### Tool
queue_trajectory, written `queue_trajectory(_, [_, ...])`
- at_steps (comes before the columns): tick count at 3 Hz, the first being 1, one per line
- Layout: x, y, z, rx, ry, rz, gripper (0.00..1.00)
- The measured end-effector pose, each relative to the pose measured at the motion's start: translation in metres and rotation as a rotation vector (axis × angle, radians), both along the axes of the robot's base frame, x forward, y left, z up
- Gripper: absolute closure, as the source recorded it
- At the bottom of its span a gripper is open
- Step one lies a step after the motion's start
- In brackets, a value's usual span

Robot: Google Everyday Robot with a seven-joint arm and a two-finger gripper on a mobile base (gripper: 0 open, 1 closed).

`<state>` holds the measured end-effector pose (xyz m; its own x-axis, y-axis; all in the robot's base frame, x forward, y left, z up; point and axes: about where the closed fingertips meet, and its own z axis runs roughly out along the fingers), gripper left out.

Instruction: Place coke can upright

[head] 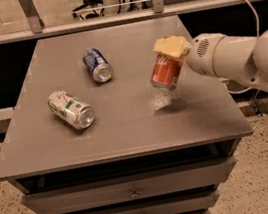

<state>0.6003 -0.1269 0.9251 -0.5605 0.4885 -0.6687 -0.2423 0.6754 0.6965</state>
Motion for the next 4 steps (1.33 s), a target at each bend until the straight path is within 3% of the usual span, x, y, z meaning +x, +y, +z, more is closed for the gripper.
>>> queue_trajectory(1, [0.014, -0.065, -0.018, 0.021, -0.151, -0.125, 1.00])
queue_trajectory(2, [0.014, -0.092, -0.028, -0.072, -0.331, -0.173, 1.00])
queue_trajectory(3, [0.002, -0.031, 0.023, -0.207, -0.601, -0.050, 1.00])
queue_trajectory(4, [-0.013, 0.023, 0.066, -0.234, -0.741, 0.056, 1.00])
